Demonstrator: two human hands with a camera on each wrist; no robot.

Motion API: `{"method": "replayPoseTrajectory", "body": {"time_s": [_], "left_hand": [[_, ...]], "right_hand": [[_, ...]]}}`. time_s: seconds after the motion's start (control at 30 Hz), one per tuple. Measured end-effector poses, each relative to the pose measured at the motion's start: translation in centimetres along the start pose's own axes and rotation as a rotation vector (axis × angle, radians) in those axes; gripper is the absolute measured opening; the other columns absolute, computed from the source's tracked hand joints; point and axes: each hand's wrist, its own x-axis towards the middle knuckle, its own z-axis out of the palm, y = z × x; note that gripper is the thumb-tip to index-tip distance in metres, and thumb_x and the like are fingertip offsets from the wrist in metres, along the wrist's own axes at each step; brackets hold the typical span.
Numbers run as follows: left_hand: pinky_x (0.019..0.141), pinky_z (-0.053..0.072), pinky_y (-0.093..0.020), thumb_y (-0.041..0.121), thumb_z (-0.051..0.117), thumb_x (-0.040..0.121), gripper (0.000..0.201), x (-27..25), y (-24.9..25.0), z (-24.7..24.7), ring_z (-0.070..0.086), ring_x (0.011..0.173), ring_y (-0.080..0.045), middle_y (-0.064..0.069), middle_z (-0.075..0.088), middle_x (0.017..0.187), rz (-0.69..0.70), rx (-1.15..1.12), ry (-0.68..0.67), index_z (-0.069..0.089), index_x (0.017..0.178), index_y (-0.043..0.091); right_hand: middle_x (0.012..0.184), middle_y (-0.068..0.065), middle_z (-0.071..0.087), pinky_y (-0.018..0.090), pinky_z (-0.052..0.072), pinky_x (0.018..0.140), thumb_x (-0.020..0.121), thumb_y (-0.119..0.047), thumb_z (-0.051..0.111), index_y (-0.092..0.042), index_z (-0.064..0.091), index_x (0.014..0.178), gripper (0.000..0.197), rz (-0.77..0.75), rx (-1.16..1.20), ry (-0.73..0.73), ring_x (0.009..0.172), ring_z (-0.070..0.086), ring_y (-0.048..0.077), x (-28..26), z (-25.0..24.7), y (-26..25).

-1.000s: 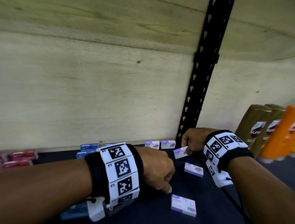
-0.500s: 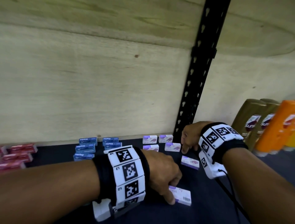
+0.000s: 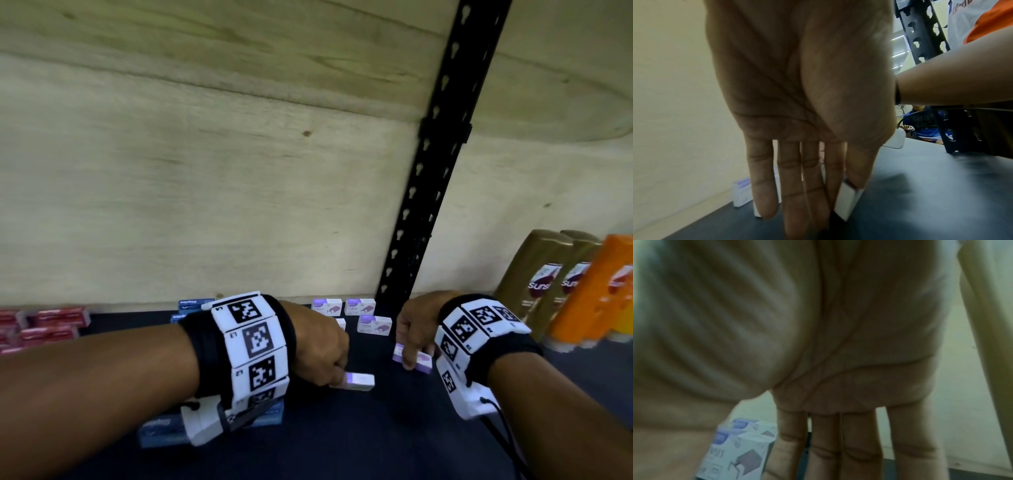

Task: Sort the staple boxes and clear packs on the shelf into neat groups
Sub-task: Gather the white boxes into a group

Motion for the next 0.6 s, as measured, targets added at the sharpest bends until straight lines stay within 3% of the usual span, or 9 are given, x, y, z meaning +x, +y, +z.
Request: {"method": "replayPoseTrajectory", "body": {"time_s": [0.13, 0.2, 0.3, 0.43, 0.6], "left_hand": [[0.077, 0.034, -0.029, 0.037, 0.036, 0.104, 0.037, 0.0, -0.5, -0.1, 0.044, 0.089, -0.016, -0.003, 0.06, 0.117, -0.016, 0.005, 0.008, 0.063, 0.117, 0.015], [0.076, 0.035, -0.029, 0.036, 0.036, 0.104, 0.038, 0.1, -0.8, 0.1, 0.046, 0.088, -0.017, -0.005, 0.062, 0.114, -0.012, 0.014, 0.014, 0.065, 0.112, 0.012], [0.074, 0.037, -0.03, 0.035, 0.037, 0.103, 0.038, 0.3, -1.1, 0.3, 0.048, 0.086, -0.019, -0.006, 0.062, 0.111, -0.031, 0.031, 0.031, 0.066, 0.11, 0.011], [0.075, 0.038, -0.031, 0.036, 0.037, 0.102, 0.037, 0.3, -1.5, 0.4, 0.05, 0.09, -0.02, -0.004, 0.062, 0.115, -0.059, 0.049, 0.051, 0.065, 0.113, 0.014], [0.082, 0.043, -0.035, 0.037, 0.037, 0.102, 0.035, 0.4, -1.7, 0.3, 0.057, 0.106, -0.027, -0.005, 0.06, 0.122, -0.117, 0.11, 0.108, 0.061, 0.118, 0.017]], "right_hand": [[0.086, 0.004, 0.076, 0.032, 0.057, 0.084, 0.067, -0.03, 0.08, -0.005, 0.075, 0.102, 0.044, 0.032, 0.065, 0.013, 0.079, 0.069, 0.018, 0.1, -0.1, 0.1], [0.081, 0.004, 0.075, 0.028, 0.054, 0.077, 0.067, -0.03, 0.078, -0.005, 0.076, 0.095, 0.037, 0.014, 0.114, -0.021, 0.073, 0.066, 0.015, 0.0, -0.1, -0.1], [0.059, -0.002, 0.065, 0.021, 0.051, 0.058, 0.071, -0.027, 0.082, -0.014, 0.071, 0.073, 0.018, -0.028, 0.198, -0.027, 0.056, 0.06, 0.011, 0.0, 0.0, -0.2], [0.064, 0.001, 0.064, 0.025, 0.051, 0.056, 0.072, -0.027, 0.086, -0.019, 0.062, 0.089, 0.031, -0.074, 0.308, 0.01, 0.056, 0.059, 0.015, 0.0, 0.3, 0.0], [0.062, 0.001, 0.063, 0.02, 0.047, 0.044, 0.087, -0.011, 0.073, -0.016, 0.06, 0.09, 0.014, -0.107, 0.413, -0.003, 0.048, 0.057, 0.012, -0.3, 0.2, -0.1]]}}
